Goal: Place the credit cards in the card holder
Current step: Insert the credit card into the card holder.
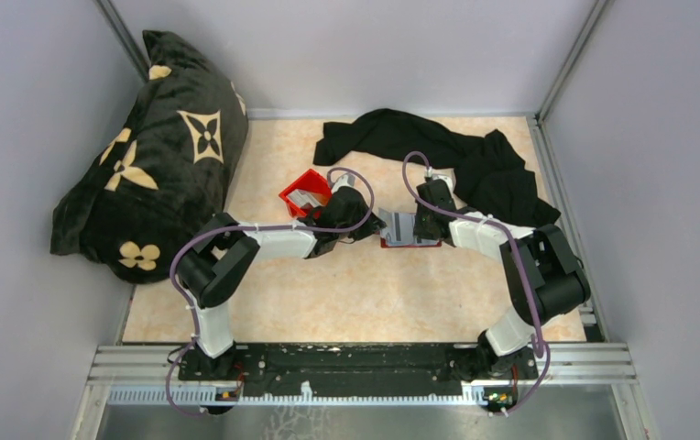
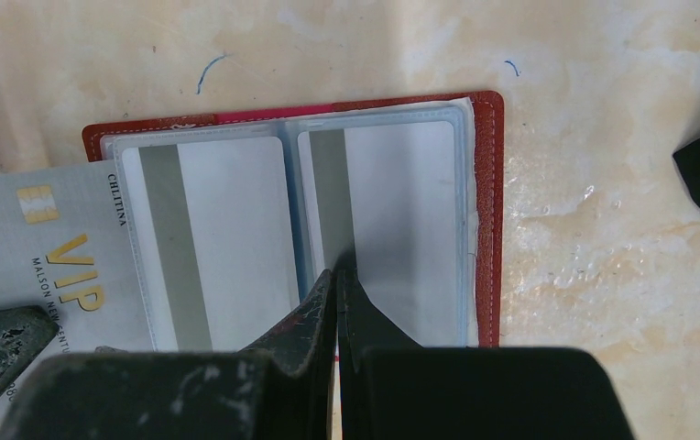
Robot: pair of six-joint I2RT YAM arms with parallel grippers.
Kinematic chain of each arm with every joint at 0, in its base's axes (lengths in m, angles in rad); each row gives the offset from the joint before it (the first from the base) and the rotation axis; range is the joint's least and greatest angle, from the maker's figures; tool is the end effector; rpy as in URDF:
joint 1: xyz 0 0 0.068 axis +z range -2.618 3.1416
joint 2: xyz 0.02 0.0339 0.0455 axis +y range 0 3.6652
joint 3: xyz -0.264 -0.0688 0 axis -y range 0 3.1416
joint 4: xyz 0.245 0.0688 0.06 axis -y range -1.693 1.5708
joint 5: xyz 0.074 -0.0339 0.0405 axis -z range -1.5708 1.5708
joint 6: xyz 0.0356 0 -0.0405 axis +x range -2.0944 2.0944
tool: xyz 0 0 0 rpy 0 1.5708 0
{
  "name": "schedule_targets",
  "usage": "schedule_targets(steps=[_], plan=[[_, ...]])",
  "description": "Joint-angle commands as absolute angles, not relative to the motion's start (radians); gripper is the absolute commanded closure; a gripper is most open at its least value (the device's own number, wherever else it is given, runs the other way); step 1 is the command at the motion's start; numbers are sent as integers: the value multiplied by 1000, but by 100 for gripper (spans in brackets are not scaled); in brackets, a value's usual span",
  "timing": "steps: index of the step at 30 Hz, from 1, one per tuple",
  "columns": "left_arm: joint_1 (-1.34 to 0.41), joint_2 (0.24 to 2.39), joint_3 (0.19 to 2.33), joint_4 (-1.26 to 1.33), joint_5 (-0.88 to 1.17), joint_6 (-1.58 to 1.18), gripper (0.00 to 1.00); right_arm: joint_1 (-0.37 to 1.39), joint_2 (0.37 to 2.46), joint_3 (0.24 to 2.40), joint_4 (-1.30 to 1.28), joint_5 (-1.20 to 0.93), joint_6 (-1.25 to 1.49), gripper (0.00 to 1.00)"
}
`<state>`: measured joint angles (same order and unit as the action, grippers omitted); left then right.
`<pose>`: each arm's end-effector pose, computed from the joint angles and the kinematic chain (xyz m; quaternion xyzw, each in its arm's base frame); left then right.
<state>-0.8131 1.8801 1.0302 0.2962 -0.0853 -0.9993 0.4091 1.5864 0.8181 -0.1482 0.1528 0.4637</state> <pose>0.2773 -0.2887 0.1630 -0.1018 0.8669 -0.3600 0.3293 0.2851 0.1177 0.1637 0.0503 0.9432 0.0699 0.3209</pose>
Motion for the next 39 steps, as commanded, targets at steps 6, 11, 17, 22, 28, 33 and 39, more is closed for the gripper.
schedule_targets(steps=[6,11,17,22,28,33,39], plan=[[-819,1861,1022,331,-77,-1004,100,397,1601,819,-151,156,447,100],[-819,1850,1022,336,-66,-1010,100,397,1601,818,-155,159,446,100],[-822,1848,1030,348,-52,-1017,100,397,1602,818,-153,156,448,100],[-825,1859,1043,355,-45,-1022,100,397,1589,817,-158,165,449,100],[-831,1864,1062,359,-42,-1025,100,396,1542,816,-173,191,450,100],[-842,1881,1091,358,-38,-1026,100,394,1544,817,-180,190,451,100],[-851,1892,1120,348,-43,-1019,100,384,1534,808,-179,193,451,100]])
